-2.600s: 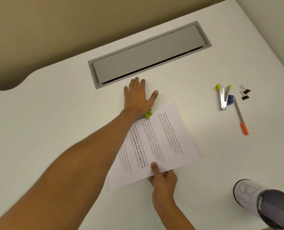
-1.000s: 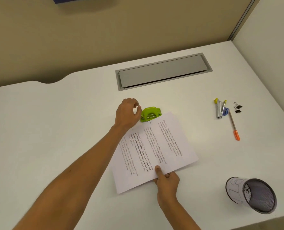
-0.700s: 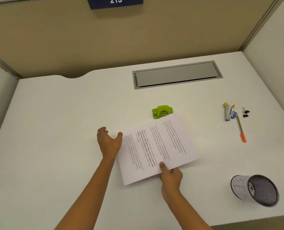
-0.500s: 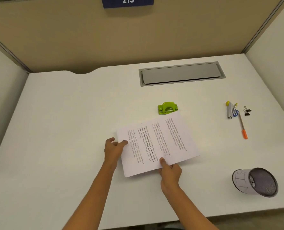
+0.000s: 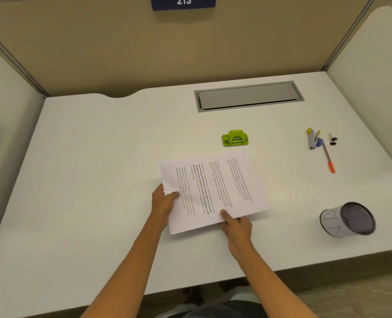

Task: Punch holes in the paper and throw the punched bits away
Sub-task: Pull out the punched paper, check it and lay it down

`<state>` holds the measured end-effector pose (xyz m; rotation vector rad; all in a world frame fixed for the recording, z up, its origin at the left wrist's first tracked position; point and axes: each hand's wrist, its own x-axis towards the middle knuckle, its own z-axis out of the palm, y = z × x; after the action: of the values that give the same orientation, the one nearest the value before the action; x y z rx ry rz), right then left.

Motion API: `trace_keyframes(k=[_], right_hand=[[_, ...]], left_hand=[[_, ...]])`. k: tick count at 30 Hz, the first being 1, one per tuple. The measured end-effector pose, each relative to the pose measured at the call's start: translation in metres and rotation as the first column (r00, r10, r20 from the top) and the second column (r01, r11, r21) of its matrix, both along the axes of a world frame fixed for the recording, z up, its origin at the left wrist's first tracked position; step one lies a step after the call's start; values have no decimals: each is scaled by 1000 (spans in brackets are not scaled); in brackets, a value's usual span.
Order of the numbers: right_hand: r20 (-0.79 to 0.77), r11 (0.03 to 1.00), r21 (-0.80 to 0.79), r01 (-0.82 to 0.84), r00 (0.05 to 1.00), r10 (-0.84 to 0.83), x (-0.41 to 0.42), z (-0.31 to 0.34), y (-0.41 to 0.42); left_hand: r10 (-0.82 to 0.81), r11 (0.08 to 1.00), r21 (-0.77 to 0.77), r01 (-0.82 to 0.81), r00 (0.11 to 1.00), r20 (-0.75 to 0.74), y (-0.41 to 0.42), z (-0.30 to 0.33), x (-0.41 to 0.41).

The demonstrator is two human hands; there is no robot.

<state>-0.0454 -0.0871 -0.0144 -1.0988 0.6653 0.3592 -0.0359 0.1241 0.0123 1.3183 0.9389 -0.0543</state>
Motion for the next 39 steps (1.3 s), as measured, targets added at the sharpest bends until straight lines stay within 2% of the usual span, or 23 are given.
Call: trace_keyframes(k=[6, 9, 13, 17, 19, 21, 24, 27, 32, 39], right_hand=[[-10, 999, 26, -30, 999, 31, 29, 6, -60], [30, 974, -74, -214, 976, 217, 64, 17, -92], [111, 814, -343, -468, 841, 530, 107, 34, -111], [209, 676, -560, -479, 708, 674, 128, 43, -118], [211, 577, -682, -449, 635, 743, 130, 45, -122], [204, 526, -732, -434, 596, 776, 129, 46, -128], [231, 536, -741, -405, 595, 769, 127, 48, -134], [293, 598, -705, -383, 610, 736, 126, 48, -137], [356, 648, -677, -349, 614, 704, 121, 39, -134], [405, 706, -629, -325, 639, 654, 114, 34, -128]], left_hand=[[-30, 998, 57, 26, 997, 73, 3, 9, -8], [-50, 996, 80, 42, 992, 112, 0, 17, -8], [-66, 993, 104, 49, 984, 164, -9, 25, -5], [-32, 995, 100, 12, 978, 207, -18, 33, -3], [-27, 995, 101, 3, 972, 235, -22, 37, -6], [-32, 993, 121, 0, 965, 260, -25, 38, -10], [-11, 988, 148, -34, 955, 297, -26, 36, -16], [28, 987, 141, -77, 947, 319, -27, 35, -20], [95, 986, 98, -132, 943, 319, -35, 33, -25], [67, 983, 135, -121, 933, 353, -40, 33, -29]])
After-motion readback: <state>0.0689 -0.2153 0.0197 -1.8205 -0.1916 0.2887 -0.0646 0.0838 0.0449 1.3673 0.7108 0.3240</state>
